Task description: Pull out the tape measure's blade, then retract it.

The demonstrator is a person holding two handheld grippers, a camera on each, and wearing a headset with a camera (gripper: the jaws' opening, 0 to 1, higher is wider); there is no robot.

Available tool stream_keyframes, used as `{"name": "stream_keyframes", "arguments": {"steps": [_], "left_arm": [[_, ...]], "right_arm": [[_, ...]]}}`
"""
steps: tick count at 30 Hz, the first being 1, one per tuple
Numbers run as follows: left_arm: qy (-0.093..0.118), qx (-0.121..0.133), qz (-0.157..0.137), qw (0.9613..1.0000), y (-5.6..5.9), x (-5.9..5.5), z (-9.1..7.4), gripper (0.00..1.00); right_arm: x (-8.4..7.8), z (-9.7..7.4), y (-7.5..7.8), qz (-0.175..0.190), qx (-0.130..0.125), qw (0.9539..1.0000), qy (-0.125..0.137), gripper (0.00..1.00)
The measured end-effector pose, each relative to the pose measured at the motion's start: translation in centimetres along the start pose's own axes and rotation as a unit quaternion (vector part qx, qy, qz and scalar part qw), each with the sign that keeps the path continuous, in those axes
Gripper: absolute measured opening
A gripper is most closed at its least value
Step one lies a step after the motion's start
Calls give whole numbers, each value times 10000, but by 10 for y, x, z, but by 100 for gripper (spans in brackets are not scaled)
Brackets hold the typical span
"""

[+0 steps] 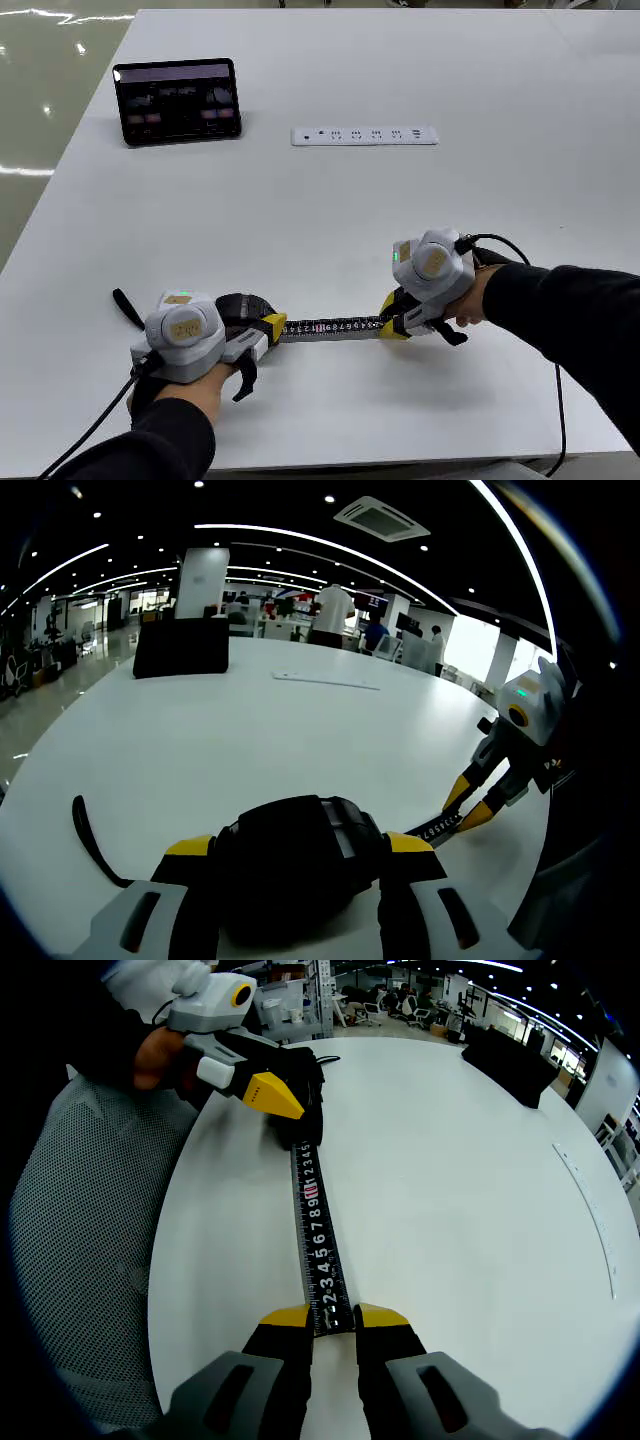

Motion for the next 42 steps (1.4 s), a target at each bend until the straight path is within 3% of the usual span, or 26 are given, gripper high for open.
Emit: {"name": "stream_keyframes", "arguments": {"steps": [18,26,42], "left_arm": [[21,-15,-10,10000,-1,0,1,60],[42,-29,-141,9999,-2,0,0,60],[28,-18,-132,9999,-2,0,0,60]], "right_arm": [[10,7,-2,-4,12,9998,199,11],[19,12,-7,101,13,9991,411,11],[31,18,-9,3,-1,9990,446,11]]}}
Point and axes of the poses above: the centre of the closed fingertips' face, and the gripper's own axes: z roughly forward along the fingers, y roughly to its right, x roughly out of its top, the point moved 9 cm from there along -z, roughly backward along the fingers, and after that the axes turned 2 degrees about z, right-handed, at the moved point
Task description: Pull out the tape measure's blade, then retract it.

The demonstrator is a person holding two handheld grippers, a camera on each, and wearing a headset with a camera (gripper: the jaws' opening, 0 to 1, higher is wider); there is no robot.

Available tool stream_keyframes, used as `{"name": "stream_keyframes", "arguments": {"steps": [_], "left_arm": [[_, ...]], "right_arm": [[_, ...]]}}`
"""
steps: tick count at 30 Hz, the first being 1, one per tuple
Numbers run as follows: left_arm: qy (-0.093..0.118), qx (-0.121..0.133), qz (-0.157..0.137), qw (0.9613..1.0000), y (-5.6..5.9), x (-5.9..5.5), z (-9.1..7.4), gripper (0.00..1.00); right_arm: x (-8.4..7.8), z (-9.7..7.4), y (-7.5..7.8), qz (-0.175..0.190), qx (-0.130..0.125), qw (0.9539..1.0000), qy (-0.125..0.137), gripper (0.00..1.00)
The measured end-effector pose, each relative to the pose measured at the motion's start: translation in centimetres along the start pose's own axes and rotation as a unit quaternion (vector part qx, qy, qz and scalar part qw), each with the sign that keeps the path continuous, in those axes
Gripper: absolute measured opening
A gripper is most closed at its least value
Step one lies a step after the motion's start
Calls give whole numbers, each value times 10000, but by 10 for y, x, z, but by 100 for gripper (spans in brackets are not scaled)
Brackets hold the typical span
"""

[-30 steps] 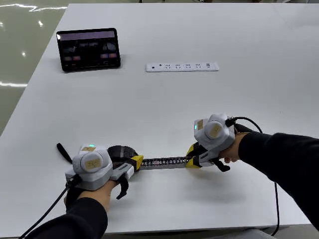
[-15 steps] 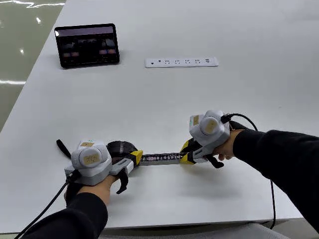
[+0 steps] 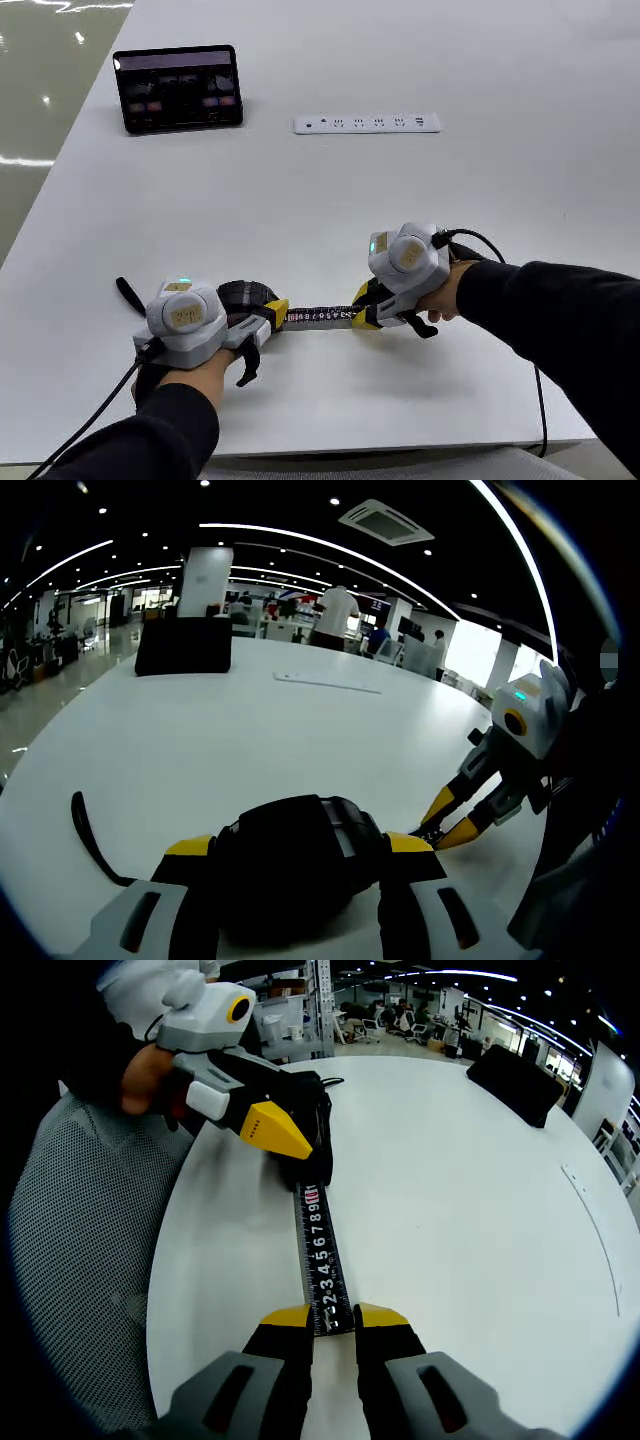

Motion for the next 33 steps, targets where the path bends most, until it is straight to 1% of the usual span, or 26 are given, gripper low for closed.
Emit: {"name": "stream_keyframes", "arguments": {"steps": [20,33], "left_arm": [[17,-17,-30,10000,-1,0,0,60],[19,-23,-49,10000,0,0,0,60]], "right_arm": [[16,16,-5,-19,-21,9999,115,12],[27,24,-7,-88,29,9997,213,12]]}}
Point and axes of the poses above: the centre of the closed fingertips' face, and the gripper's own axes: z roughly forward along the fingers, y roughly to its right, x roughly out of its top, the point moved 9 cm from there along -z, roughly backward along the fingers, and after that the axes turned 2 degrees about z, right-handed, at the moved point
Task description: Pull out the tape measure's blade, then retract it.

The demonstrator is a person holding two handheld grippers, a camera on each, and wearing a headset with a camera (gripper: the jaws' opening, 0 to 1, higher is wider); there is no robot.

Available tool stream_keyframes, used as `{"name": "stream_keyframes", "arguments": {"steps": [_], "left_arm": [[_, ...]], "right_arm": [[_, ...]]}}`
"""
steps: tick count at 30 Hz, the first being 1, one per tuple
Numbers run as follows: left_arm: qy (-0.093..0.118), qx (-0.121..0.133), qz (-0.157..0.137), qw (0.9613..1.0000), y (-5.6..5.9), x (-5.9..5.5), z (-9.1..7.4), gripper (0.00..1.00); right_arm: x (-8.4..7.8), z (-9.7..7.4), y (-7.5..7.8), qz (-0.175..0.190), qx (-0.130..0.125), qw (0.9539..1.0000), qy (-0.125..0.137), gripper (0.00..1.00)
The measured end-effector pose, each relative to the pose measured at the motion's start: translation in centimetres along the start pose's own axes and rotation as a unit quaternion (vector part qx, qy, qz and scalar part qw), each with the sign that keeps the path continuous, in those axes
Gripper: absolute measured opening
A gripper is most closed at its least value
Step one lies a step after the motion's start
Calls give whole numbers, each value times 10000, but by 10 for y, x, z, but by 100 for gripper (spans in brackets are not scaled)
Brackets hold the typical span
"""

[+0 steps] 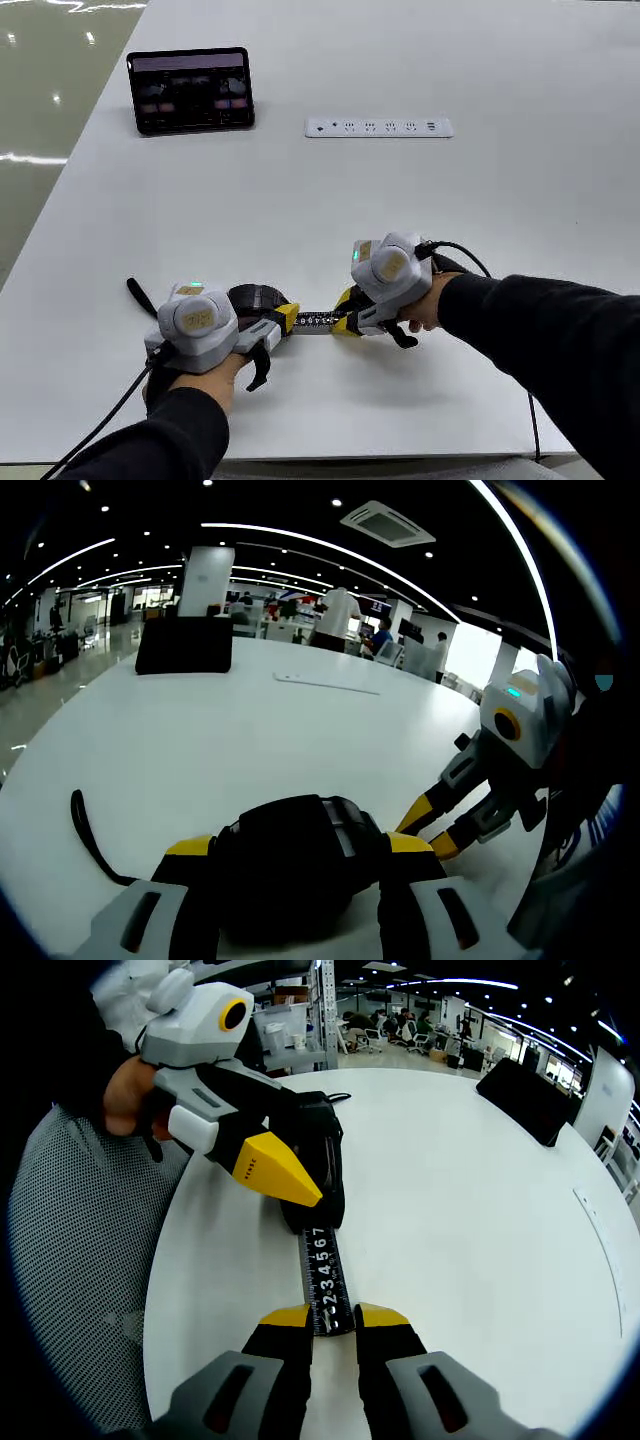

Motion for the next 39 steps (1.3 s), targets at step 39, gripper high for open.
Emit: {"name": "stream_keyframes", "arguments": {"steps": [39], "left_arm": [[7,-10,-35,10000,0,0,0,59]], "right_arm": [[4,7,-3,-215,-84,9996,131,12]]}}
Point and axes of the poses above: the centre of the closed fingertips' face, and the gripper's own axes: z roughly forward along the fingers, y roughly to its right, x roughly out of its top, the point moved 9 cm from there along -z, roughly backward along the fingers, and after that the axes turned 2 degrees about z, right-handed, at the moved point
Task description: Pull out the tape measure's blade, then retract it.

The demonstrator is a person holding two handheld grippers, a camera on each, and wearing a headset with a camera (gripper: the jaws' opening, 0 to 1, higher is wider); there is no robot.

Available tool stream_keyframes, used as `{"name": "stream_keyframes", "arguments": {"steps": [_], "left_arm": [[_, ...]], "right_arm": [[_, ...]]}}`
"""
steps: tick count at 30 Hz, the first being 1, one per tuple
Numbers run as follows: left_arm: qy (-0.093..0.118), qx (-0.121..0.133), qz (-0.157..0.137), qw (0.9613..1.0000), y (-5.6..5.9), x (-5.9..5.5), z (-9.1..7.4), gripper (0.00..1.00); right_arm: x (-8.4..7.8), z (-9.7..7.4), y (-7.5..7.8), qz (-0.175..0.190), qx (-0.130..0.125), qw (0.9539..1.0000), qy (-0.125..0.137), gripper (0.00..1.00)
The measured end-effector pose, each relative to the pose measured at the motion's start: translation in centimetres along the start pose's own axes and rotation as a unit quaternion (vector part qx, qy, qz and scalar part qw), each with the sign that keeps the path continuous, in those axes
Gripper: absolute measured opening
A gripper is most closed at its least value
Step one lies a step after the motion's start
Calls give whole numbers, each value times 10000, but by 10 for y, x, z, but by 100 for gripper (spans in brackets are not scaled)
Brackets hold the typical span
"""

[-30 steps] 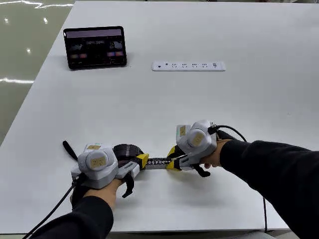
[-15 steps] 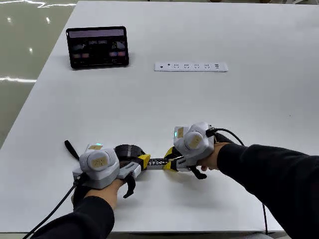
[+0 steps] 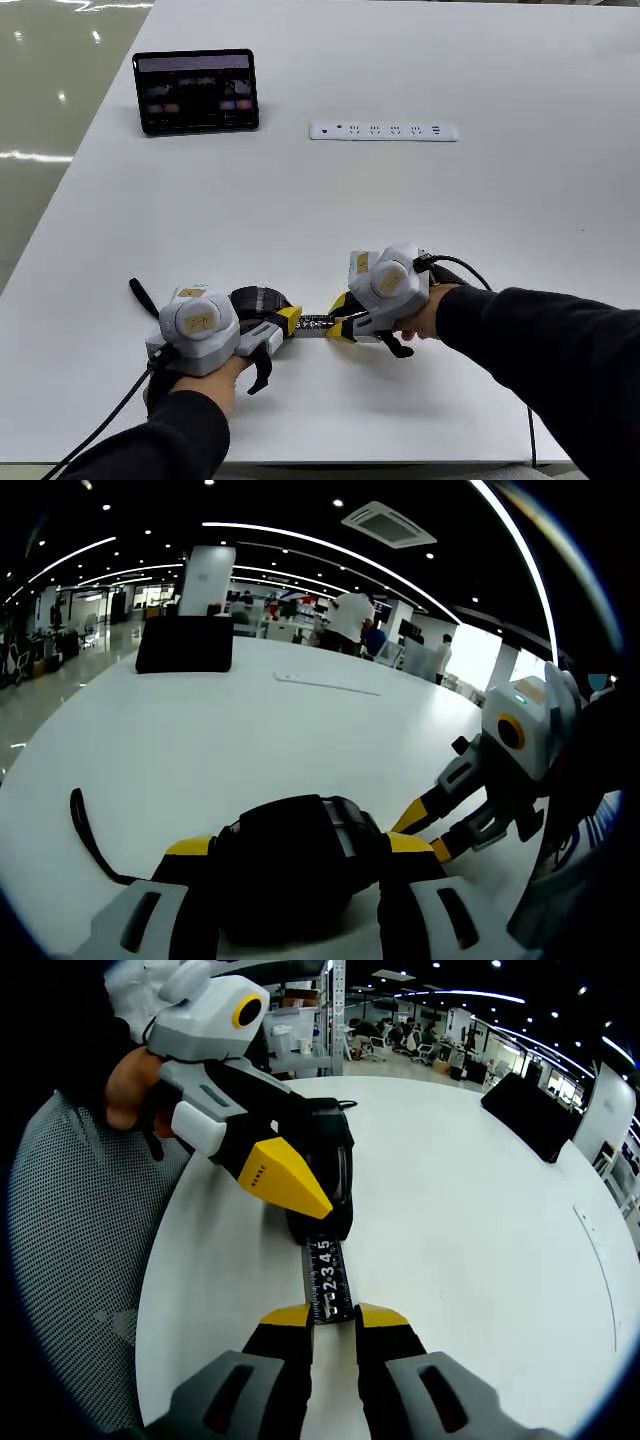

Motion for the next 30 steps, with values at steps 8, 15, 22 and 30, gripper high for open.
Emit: {"name": "stream_keyframes", "arguments": {"steps": [8,15,22,30], "left_arm": [[-2,-5,-12,10000,0,0,0,59],[-19,-4,-14,10000,0,0,0,59],[-22,-10,-30,10000,0,-1,0,59],[-30,-30,-40,10000,-1,0,0,59]], "right_arm": [[2,3,0,23,13,10000,22,11],[6,8,1,46,23,10000,55,11],[10,11,2,40,40,10000,82,11],[13,15,1,112,58,9998,119,11]]}}
Point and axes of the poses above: the centre of the closed fingertips' face, and the gripper's own axes: z roughly forward along the fingers, y roughly to its right, x roughly out of its top, the point moved 9 cm from there along -z, roughly backward along the fingers, and after that the axes turned 2 degrees about z, right-handed, at the moved point
